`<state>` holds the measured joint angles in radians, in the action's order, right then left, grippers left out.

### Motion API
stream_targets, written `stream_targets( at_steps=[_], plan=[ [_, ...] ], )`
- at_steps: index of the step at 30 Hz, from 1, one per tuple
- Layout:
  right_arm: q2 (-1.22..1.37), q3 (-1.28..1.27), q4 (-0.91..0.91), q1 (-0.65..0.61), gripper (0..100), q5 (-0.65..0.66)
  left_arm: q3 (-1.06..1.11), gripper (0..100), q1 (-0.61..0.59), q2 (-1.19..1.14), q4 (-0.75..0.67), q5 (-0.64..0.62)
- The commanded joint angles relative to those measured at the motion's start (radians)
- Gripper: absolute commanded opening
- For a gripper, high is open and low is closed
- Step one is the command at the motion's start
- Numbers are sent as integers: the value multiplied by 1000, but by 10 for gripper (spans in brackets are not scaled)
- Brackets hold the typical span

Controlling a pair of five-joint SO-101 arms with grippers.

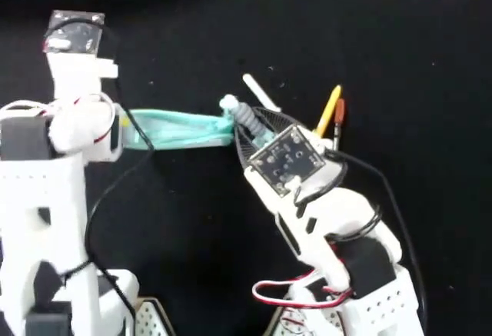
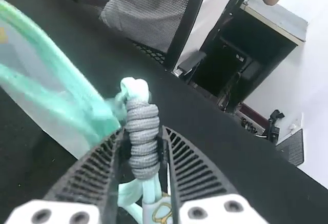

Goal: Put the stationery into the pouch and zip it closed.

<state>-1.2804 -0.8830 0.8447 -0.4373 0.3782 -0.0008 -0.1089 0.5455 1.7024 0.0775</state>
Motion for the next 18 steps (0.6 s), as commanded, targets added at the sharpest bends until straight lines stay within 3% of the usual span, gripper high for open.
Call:
stream_targets(
  at_steps=[1, 9, 13, 18],
  plan=[
    [-12, 4, 0, -3, 11, 8, -31, 191, -7, 9, -35, -35],
    [-16, -7, 3, -3, 11, 8, -10, 183, -7, 0, -101, -34],
    [-16, -15, -2, -2, 11, 8, -33, 25, -1, 9, -101, 2],
    [-16, -19, -3, -2, 11, 8, 4, 29, -7, 8, -87, 8]
  ],
)
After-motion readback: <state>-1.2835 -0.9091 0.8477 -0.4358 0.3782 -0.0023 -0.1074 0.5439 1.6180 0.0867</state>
